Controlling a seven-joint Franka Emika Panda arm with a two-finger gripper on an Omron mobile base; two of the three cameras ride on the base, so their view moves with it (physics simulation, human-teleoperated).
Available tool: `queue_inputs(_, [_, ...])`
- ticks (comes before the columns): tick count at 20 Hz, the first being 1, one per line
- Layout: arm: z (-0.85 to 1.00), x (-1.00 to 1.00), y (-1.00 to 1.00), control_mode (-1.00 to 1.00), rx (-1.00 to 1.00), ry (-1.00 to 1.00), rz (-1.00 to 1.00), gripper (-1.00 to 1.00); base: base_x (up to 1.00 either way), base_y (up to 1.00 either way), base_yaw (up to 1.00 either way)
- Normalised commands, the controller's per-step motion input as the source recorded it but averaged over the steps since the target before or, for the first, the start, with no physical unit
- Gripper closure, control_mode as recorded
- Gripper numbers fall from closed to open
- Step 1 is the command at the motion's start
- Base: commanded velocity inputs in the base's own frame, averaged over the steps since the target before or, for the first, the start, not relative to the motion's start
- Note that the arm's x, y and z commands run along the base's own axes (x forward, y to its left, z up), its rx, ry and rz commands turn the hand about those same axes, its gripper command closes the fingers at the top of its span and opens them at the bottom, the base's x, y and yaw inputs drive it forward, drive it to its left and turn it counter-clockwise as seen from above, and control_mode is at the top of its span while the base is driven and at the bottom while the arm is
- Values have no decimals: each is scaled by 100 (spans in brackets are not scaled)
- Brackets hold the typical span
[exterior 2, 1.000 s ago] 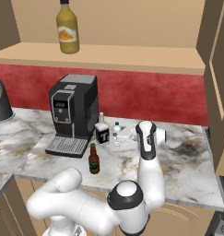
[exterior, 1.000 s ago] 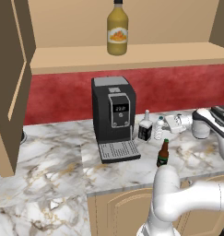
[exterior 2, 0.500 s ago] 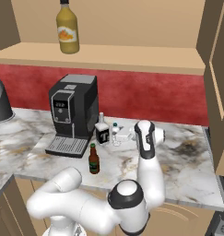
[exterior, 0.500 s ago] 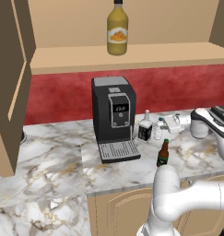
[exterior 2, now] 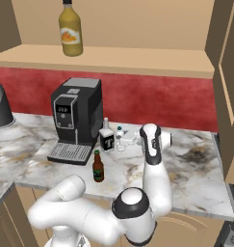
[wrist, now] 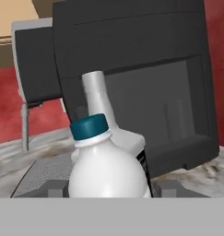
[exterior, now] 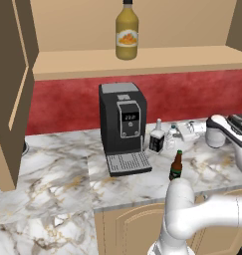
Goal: Sort all alcoholic drinks to one cabinet, and non-alcoholic drinks to the other.
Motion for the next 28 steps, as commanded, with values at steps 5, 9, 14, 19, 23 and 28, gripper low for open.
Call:
queue_inputs(5, [94, -29, 0, -100, 0, 0, -18, 100, 0, 0, 0])
queue_inputs(9, [82, -40, 0, -100, 0, 2, -30, 100, 0, 0, 0])
queue_inputs(14, [47, -69, 0, -100, 0, 7, -35, 100, 0, 0, 0])
queue_inputs(19, [45, -92, 0, -100, 0, 7, -38, 100, 0, 0, 0])
queue_inputs(23, [80, -80, 0, -100, 0, 2, -33, 100, 0, 0, 0])
queue_inputs(28, [98, -63, 0, -100, 0, 0, -25, 100, 0, 0, 0])
